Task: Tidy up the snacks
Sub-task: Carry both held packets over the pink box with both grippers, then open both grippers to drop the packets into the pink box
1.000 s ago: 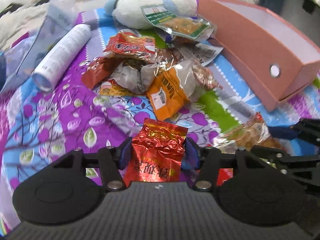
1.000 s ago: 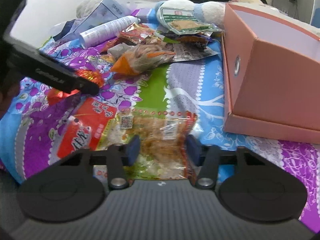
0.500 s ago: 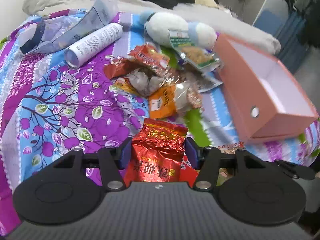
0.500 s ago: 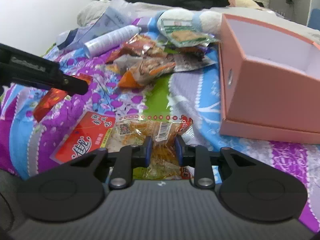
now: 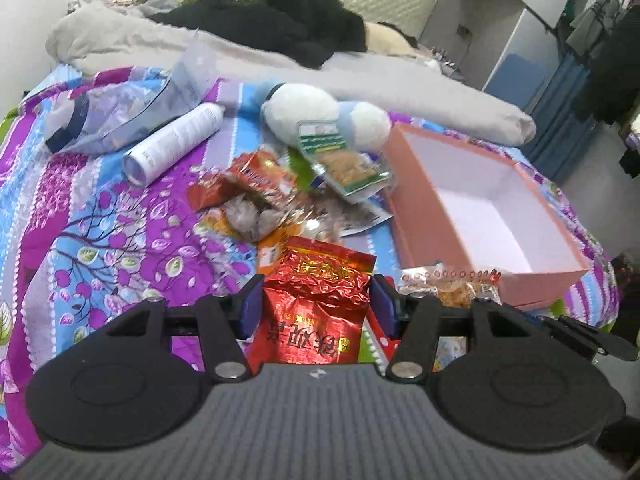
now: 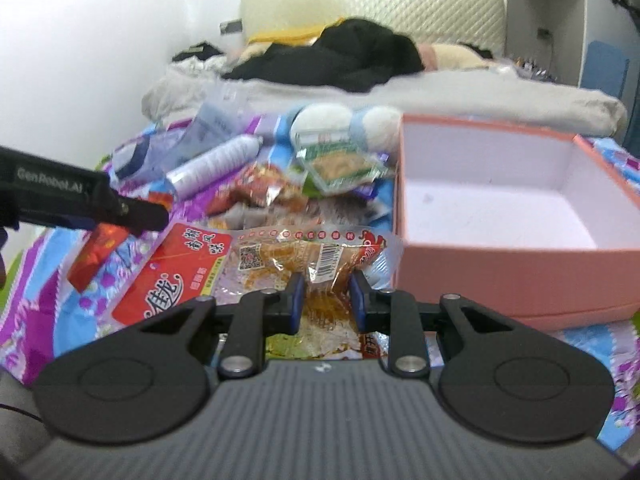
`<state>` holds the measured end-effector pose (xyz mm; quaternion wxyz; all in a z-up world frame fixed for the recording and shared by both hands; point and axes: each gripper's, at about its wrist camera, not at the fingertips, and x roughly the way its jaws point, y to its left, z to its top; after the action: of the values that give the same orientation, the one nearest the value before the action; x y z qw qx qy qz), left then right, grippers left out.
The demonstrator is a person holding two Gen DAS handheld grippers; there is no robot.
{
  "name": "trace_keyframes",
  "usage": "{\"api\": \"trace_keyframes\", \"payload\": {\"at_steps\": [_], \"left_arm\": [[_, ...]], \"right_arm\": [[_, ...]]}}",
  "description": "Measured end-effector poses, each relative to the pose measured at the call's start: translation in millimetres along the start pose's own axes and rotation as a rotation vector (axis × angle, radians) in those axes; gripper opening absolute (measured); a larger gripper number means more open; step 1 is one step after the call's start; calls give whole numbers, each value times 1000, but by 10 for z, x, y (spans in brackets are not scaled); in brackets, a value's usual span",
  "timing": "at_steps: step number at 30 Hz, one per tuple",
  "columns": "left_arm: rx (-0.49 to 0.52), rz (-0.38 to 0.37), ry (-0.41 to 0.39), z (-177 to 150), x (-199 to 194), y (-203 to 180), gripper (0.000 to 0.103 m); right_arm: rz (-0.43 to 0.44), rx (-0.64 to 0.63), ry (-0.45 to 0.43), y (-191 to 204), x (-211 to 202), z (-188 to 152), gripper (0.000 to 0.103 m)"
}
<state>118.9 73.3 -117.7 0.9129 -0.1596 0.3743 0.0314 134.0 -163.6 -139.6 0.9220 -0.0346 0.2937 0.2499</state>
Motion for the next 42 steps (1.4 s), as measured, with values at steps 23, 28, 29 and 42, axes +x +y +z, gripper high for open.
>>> {"api": "trace_keyframes", "payload": {"at_steps": [23,28,29,42], "left_arm": [[89,-193,-116,869,338,-1113,62],[76,-215,-57,1092,787,-1369,62],[65,-215,-47,1120,858,-1406,62],[97,-159,152,1297,1802,-1882,62]], "right_arm": [[-226,88,-178,-950,-273,617,27],[-281,119,-171,-1301,-158,747,27],[-283,132,-162,-1361,-125,765,27],[-295,164,46,-1973,537,825,28]]}}
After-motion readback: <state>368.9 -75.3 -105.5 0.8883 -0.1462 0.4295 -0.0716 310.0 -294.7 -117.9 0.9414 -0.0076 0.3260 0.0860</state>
